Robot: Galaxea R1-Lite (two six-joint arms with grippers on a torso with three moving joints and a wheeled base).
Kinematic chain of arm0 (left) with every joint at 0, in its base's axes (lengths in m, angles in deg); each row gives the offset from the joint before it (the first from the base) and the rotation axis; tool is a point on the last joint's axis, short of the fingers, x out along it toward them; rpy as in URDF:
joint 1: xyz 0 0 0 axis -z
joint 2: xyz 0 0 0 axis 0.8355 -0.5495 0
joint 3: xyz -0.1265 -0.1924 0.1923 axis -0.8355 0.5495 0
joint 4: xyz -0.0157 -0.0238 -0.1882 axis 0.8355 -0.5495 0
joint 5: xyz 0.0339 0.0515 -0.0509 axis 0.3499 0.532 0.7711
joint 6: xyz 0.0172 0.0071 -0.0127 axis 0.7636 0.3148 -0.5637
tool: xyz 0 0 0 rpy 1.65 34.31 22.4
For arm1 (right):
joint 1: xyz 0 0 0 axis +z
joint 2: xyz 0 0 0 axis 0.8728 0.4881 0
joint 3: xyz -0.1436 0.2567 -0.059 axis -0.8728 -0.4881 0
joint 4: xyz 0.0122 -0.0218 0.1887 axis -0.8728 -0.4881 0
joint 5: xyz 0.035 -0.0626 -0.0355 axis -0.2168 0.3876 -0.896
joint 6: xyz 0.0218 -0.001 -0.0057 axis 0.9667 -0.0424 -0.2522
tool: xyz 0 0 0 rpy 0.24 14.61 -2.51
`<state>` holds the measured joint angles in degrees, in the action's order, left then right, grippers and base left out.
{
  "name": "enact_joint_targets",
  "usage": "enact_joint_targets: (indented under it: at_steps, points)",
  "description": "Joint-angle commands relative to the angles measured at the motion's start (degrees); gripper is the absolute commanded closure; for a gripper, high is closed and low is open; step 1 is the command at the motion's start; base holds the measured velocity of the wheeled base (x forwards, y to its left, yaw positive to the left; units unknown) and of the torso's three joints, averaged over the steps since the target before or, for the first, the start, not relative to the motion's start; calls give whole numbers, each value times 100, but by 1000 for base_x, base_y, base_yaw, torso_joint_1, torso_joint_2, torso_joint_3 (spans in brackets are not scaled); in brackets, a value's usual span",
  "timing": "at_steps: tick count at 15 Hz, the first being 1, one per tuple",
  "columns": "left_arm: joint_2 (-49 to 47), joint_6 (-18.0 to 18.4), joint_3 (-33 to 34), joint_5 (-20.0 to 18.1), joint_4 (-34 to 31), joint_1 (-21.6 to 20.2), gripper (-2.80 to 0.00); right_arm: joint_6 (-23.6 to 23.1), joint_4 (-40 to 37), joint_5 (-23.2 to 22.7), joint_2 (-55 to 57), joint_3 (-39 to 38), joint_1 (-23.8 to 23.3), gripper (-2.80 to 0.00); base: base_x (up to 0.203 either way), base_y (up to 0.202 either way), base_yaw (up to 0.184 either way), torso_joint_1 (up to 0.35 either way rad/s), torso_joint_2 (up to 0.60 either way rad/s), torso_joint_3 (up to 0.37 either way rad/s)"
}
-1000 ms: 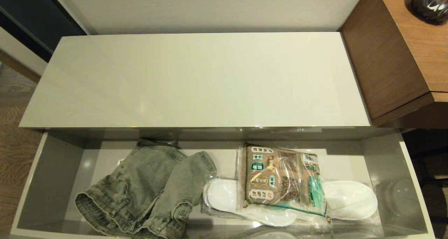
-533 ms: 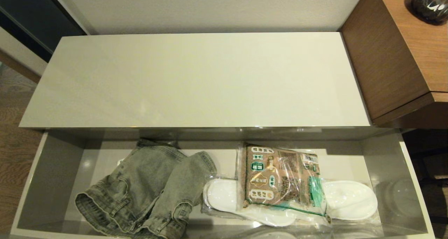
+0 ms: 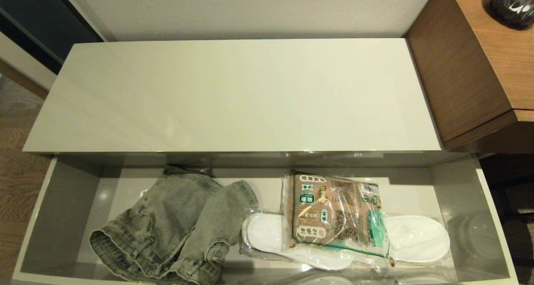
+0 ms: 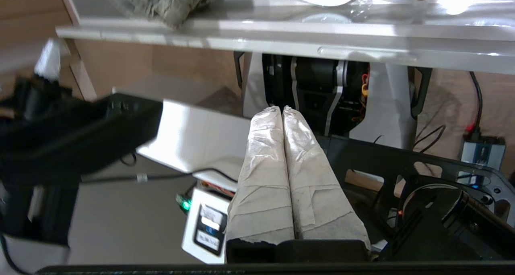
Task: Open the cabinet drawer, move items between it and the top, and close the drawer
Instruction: Take out the shorts from the drawer
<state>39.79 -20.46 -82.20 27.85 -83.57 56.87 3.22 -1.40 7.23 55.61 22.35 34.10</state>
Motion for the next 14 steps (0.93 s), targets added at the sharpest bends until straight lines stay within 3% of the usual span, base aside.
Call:
enact_joint_targets:
  at_steps: [1, 3, 6, 9, 11, 14]
  points:
    - [-1, 0, -1, 4, -2, 6, 0, -102, -58, -27, -329, -118, 384, 0, 0, 0, 0, 0, 0, 0]
    - [-1, 0, -1, 4, -2, 0, 0, -121, -69, -26, -482, -159, 614, 0, 0, 0, 0, 0, 0, 0]
    - [-1, 0, 1, 4, -2, 6, 0, -121, -72, 42, -985, -242, 1621, 0, 0, 0, 0, 0, 0, 0]
    - [-1, 0, -1, 4, -2, 6, 0, -4, -73, 487, -1581, -309, 2522, 0, 0, 0, 0, 0, 0, 0]
    - [-1, 0, -1, 4, -2, 6, 0, 280, -24, 650, -1716, -371, 2537, 0, 0, 0, 0, 0, 0, 0]
    - [-1, 0, 7, 4, -2, 6, 0, 351, 216, 948, -2100, -787, 2522, 0, 0, 0, 0, 0, 0, 0]
